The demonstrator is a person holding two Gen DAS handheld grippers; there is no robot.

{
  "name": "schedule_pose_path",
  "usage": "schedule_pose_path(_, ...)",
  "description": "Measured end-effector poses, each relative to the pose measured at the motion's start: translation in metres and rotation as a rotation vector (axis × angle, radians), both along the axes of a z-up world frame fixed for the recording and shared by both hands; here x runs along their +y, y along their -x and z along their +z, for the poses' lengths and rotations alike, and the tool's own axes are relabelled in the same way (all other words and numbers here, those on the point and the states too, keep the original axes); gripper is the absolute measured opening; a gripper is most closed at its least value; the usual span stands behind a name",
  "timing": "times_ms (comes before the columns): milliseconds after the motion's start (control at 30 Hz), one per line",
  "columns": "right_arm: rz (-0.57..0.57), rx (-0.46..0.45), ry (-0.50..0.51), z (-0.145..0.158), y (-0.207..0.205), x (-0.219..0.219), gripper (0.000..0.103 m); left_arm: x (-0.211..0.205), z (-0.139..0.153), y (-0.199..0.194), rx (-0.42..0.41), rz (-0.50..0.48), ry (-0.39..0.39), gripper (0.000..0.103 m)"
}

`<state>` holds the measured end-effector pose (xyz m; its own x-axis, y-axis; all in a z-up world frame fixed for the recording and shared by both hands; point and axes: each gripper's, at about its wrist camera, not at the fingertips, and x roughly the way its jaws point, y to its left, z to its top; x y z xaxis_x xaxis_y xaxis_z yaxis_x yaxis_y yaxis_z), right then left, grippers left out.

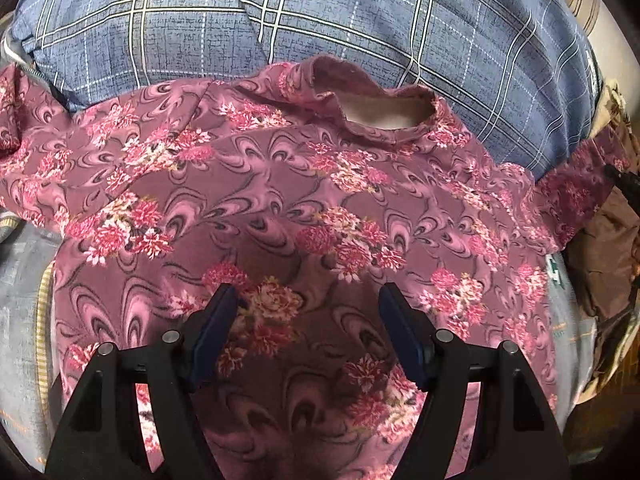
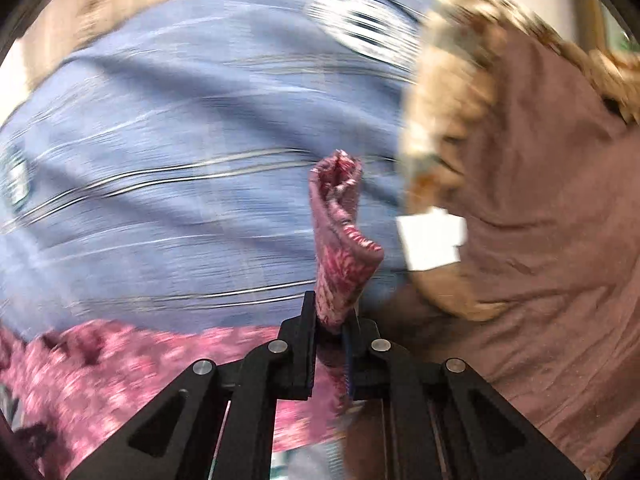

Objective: Fold small clothes

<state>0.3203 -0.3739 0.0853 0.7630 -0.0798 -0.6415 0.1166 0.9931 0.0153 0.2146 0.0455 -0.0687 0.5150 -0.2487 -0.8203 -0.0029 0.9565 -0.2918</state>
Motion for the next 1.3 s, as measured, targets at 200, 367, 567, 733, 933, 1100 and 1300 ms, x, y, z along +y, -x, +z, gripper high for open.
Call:
schedule_pose_path(200, 0.216, 0.011, -0.051, -0.018, 0.026, 0.107, 0.010, 0.013, 0.010, 0.003, 0.008, 0.024, 0.000, 0.073)
schedule_pose_path(367, 0.337, 0.083, -0.083, -0.057, 0.032, 0.197, 0.010, 0.028, 0.011, -0.005, 0.018, 0.053, -0.059, 0.073)
schedule_pose_path(567, 0.416, 0.112, -0.126, -0.083, 0.027, 0.275, 0.010, 0.068, 0.023, -0.006, -0.004, 0.164, -0.055, 0.073)
schedule_pose_path(733, 0.482, 0.142, -0.147, -0.103, 0.030, 0.327, 0.010, 0.094, 0.028, -0.006, -0.016, 0.232, -0.063, 0.073)
schedule_pose_path(933, 0.550, 0.192, -0.156, -0.123, 0.041, 0.369, 0.010, 0.114, 0.032, -0.005, -0.023, 0.281, -0.064, 0.073)
schedule_pose_path(1100, 0.564, 0.252, -0.224, -0.142, 0.041, 0.392, 0.017, 0.132, 0.034, -0.003, -0.022, 0.321, -0.033, 0.073)
schedule_pose_path(1300, 0.552, 0.327, -0.318, -0.152, 0.047, 0.372, 0.023, 0.124, 0.022, -0.008, 0.019, 0.297, -0.007, 0.073)
